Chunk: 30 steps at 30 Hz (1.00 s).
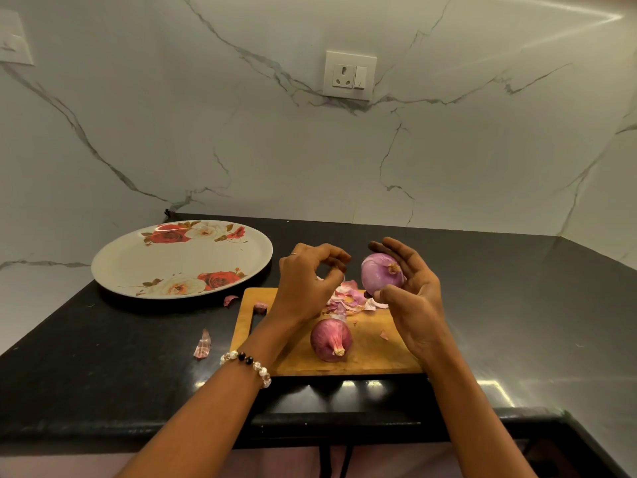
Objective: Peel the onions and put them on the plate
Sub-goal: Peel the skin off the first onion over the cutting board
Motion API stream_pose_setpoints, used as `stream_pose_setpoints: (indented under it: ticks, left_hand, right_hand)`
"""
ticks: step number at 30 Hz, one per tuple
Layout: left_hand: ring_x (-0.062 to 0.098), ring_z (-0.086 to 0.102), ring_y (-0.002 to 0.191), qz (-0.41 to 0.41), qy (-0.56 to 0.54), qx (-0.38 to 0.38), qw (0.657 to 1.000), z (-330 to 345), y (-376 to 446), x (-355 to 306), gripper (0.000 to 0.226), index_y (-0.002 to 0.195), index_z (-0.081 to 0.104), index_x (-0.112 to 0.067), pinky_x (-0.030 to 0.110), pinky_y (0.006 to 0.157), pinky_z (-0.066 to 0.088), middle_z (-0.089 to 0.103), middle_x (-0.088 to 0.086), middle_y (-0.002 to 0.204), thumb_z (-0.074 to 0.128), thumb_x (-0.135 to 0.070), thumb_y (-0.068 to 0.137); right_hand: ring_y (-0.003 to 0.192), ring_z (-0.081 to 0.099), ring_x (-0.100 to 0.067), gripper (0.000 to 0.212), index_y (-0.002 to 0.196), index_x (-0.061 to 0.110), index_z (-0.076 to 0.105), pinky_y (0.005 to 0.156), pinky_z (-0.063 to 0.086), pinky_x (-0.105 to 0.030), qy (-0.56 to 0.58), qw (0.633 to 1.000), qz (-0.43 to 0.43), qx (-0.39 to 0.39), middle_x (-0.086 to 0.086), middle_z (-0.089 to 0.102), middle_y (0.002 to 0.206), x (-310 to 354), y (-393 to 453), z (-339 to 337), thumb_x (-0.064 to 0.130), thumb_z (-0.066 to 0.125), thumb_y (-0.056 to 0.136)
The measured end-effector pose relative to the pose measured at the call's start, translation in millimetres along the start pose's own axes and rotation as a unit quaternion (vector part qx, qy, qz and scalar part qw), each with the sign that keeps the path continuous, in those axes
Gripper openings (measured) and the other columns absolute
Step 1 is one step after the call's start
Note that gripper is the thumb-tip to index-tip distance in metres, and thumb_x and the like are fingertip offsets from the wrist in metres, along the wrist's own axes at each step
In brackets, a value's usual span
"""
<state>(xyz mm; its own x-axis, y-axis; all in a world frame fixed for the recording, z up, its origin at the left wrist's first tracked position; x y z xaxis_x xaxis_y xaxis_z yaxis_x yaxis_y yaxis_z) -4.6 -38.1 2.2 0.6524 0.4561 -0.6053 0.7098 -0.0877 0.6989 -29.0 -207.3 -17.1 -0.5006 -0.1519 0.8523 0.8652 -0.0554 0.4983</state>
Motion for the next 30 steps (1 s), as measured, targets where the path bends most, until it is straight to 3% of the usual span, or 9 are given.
stream_pose_setpoints:
  ticks: [4, 7, 9, 13, 20, 26, 30]
  left_hand:
    - [0.011, 0.058, 0.087, 0.014, -0.010, -0.006, 1.000, 0, 1, 1, 0.015, 0.087, 0.072, -0.025, 0.050, 0.078, 0.050, 0.060, -0.024, 0.084, 0.058, -0.028, 0.083]
    - [0.010, 0.056, 0.094, 0.002, -0.006, 0.013, 1.000, 2, 1, 2, 0.026, 0.099, 0.072, -0.024, 0.051, 0.083, 0.047, 0.061, -0.022, 0.093, 0.059, -0.041, 0.084]
    - [0.007, 0.056, 0.091, 0.008, -0.017, 0.033, 0.999, 3, 1, 2, 0.029, 0.104, 0.072, -0.019, 0.045, 0.082, 0.051, 0.066, -0.014, 0.096, 0.064, -0.040, 0.085]
    - [0.002, 0.059, 0.082, 0.004, -0.042, 0.073, 0.996, 4, 1, 1, 0.026, 0.108, 0.071, -0.011, 0.013, 0.074, 0.052, 0.072, 0.003, 0.099, 0.067, -0.023, 0.085]
    - [0.012, 0.061, 0.087, 0.023, -0.030, 0.089, 0.995, 1, 0, -1, 0.023, 0.109, 0.070, -0.007, 0.023, 0.075, 0.053, 0.072, 0.006, 0.098, 0.066, -0.015, 0.087]
    - [-0.004, 0.056, 0.080, 0.008, -0.041, 0.104, 0.994, 1, -1, -2, 0.027, 0.113, 0.068, -0.007, 0.002, 0.075, 0.045, 0.070, 0.005, 0.103, 0.066, -0.011, 0.086]
    - [-0.005, 0.055, 0.078, 0.000, -0.037, 0.095, 0.995, 1, -1, -3, 0.028, 0.111, 0.068, -0.006, 0.002, 0.073, 0.045, 0.069, 0.005, 0.099, 0.068, -0.009, 0.084]
  right_hand:
    - [0.118, 0.063, -0.024, 0.073, 0.126, 0.018, 0.057, 0.081, 0.058, -0.029, -0.028, 1.000, 0.006, 0.001, -0.004, 0.067, 0.124, -1, 1, 1, -0.008, 0.067, 0.058]
    - [0.117, 0.063, -0.022, 0.076, 0.129, 0.017, 0.056, 0.083, 0.058, -0.030, -0.055, 0.998, 0.012, 0.012, -0.003, 0.067, 0.124, -2, 0, 4, -0.007, 0.066, 0.058]
    - [0.119, 0.062, -0.022, 0.077, 0.132, 0.015, 0.054, 0.086, 0.058, -0.034, -0.077, 0.997, 0.011, 0.022, -0.002, 0.065, 0.126, -2, -1, 5, -0.005, 0.067, 0.059]
    - [0.121, 0.061, -0.022, 0.078, 0.133, 0.015, 0.053, 0.087, 0.058, -0.036, -0.104, 0.994, 0.013, 0.032, 0.001, 0.064, 0.128, -3, -2, 5, -0.004, 0.068, 0.060]
    - [0.119, 0.062, -0.024, 0.080, 0.134, 0.017, 0.051, 0.090, 0.058, -0.043, -0.112, 0.992, 0.030, 0.054, -0.002, 0.064, 0.128, -3, -3, 7, -0.003, 0.069, 0.059]
    - [0.117, 0.063, -0.023, 0.077, 0.132, 0.018, 0.053, 0.089, 0.058, -0.037, -0.118, 0.991, 0.022, 0.057, -0.001, 0.066, 0.123, -2, -4, 8, -0.001, 0.073, 0.060]
    - [0.116, 0.063, -0.022, 0.077, 0.132, 0.018, 0.054, 0.088, 0.058, -0.035, -0.117, 0.991, 0.025, 0.064, -0.002, 0.066, 0.122, -2, -3, 12, 0.000, 0.073, 0.060]
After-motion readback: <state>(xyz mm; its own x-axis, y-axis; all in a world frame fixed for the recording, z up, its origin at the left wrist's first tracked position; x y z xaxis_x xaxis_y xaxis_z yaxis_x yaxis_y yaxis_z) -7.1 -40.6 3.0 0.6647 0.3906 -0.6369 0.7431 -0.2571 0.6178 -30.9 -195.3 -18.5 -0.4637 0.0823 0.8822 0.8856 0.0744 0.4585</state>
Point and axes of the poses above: each hand's wrist, its own y-axis towards the middle knuckle, its own z-axis out of the palm, x = y × z, the point moved 4 cm from there along y, towards the middle knuckle
